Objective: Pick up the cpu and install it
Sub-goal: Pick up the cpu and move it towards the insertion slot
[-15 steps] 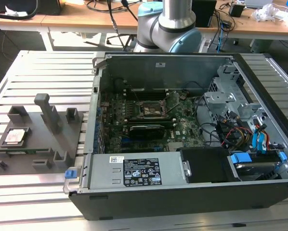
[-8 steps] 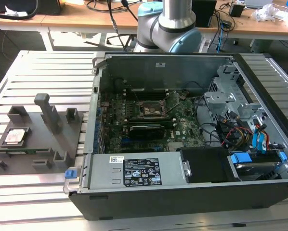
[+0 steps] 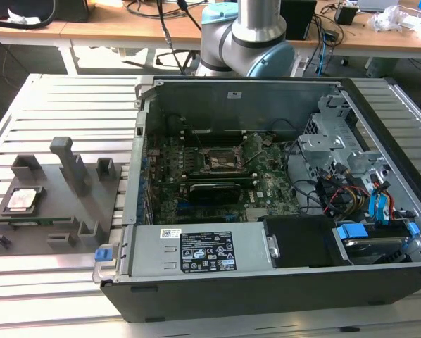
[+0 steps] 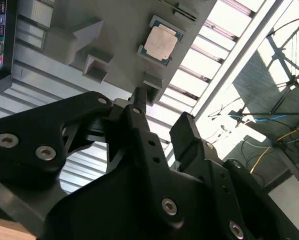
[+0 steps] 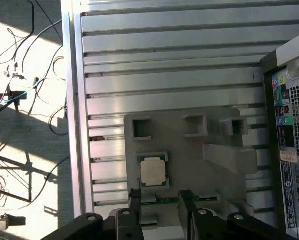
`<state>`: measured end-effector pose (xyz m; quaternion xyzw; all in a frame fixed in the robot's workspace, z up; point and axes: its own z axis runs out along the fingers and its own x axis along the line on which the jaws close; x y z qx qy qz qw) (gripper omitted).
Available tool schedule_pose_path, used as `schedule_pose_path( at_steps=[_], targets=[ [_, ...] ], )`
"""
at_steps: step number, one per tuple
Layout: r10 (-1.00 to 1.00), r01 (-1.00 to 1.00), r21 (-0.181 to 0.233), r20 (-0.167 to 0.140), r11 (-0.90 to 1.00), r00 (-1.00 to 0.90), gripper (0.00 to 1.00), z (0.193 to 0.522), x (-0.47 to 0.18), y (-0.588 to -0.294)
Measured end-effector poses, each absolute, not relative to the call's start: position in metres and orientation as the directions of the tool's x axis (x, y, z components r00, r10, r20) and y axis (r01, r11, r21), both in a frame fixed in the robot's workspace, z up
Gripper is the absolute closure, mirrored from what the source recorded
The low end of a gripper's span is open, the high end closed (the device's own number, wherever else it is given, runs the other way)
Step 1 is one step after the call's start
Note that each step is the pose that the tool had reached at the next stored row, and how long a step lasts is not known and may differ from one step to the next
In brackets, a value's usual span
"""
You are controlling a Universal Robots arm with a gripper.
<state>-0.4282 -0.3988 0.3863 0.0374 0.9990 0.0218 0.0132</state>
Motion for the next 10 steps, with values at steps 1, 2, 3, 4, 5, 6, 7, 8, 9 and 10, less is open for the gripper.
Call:
schedule_pose_path(
  at_steps=[1,2,3,4,5,6,7,8,9,10],
  targets=[
    [0.075,0.074,0.045,-0.025,0.996,-0.997,0.53,0.3862,-0.4282,-0.3989],
    [0.075,0.074,0.045,-0.025,0.996,-0.997,0.46,0.3862,-0.4282,-0.3989],
    [0.075,0.074,0.045,-0.025,0.996,-0.997,0.46,0.3862,-0.4282,-0.3989],
    [0.075,0.074,0.045,-0.025,0.996,-0.997,0.46,0.3862,-0.4282,-0.3988],
    [0.075,0.074,0.045,-0.025,0.996,-0.997,0.40,0.3862,-0.4282,-0.3989],
    [0.075,0.074,0.045,-0.025,0.996,-0.997,0.40,0.3862,-0.4282,-0.3989],
    [0.075,0.074,0.043,-0.025,0.996,-0.997,0.40,0.3859,-0.4282,-0.3988],
    [0.075,0.074,0.031,-0.026,0.997,-0.997,0.40,0.3859,-0.4283,-0.3988],
    [0.073,0.073,0.017,-0.027,0.997,-0.997,0.40,0.3861,-0.4283,-0.3988],
    [0.069,0.069,0.005,-0.028,0.998,-0.997,0.40,0.3861,-0.4282,-0.3988]
  ],
)
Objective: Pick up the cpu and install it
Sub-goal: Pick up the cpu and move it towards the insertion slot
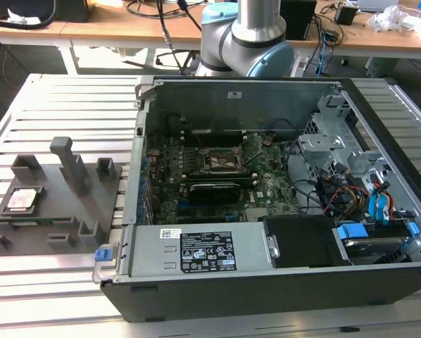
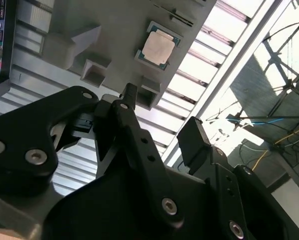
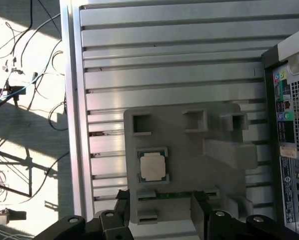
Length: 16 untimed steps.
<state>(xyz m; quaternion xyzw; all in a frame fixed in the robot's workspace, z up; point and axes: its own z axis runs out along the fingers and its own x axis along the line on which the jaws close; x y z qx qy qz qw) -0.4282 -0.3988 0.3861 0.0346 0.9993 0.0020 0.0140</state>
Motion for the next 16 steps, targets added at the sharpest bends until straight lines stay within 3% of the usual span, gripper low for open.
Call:
schedule_pose_path(
  at_steps=[16],
  targets=[
    [0.015,0.016,-0.005,-0.028,1.000,-0.999,0.40,0.3831,-0.4282,-0.3988]
  ],
)
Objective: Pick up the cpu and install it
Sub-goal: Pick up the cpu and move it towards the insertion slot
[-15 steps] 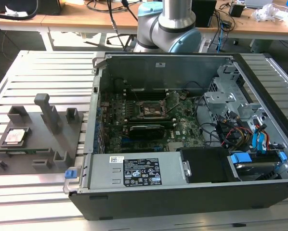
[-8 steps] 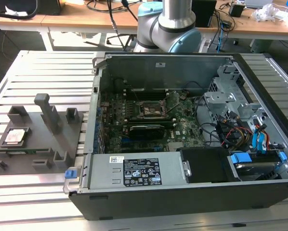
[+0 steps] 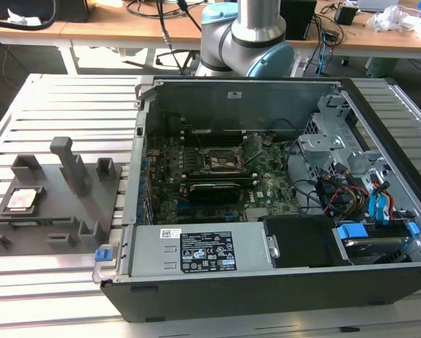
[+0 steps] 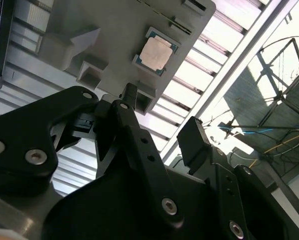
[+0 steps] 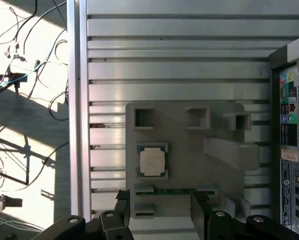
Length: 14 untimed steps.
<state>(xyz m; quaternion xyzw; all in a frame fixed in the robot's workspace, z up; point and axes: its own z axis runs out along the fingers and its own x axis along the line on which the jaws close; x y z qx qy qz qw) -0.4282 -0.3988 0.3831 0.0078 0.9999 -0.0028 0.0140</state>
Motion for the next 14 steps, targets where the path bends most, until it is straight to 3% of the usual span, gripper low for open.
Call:
schedule_pose_path(
  at_steps=[14],
  targets=[
    [0.015,0.016,-0.005,-0.028,1.000,-0.999,0.40,0.3760,-0.4282,-0.3988]
  ],
)
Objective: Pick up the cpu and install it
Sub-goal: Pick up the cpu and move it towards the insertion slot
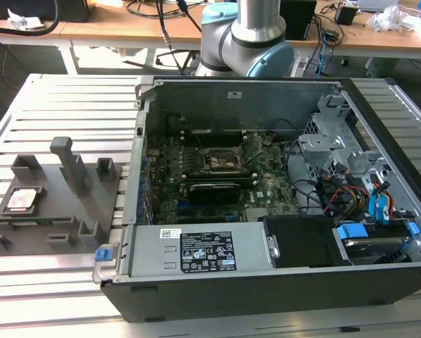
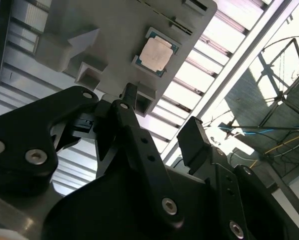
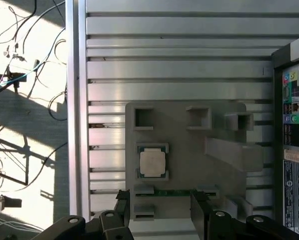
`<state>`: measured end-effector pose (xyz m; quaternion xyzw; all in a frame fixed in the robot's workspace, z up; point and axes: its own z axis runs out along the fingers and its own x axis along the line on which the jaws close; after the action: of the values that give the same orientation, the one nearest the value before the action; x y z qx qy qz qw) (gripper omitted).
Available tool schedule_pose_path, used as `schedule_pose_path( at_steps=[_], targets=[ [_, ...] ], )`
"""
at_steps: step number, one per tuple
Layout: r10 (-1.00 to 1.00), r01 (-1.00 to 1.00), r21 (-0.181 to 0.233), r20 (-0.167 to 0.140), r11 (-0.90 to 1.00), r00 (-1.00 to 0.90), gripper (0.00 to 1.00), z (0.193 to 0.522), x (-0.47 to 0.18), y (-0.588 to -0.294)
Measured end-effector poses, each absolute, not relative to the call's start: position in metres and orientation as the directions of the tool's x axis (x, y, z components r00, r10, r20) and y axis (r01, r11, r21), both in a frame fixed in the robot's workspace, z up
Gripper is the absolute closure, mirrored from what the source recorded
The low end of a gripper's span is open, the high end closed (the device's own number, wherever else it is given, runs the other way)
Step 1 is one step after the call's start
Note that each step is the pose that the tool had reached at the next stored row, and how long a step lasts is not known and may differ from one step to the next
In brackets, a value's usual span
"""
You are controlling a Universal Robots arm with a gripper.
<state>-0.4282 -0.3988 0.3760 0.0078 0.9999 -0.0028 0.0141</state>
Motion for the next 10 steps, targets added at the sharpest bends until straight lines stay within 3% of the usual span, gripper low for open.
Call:
schedule_pose_path(
  at_steps=[10],
  targets=[
    [0.015,0.016,-0.005,-0.028,1.000,-0.999,0.40,0.3717,-0.4282,-0.3988]
  ],
)
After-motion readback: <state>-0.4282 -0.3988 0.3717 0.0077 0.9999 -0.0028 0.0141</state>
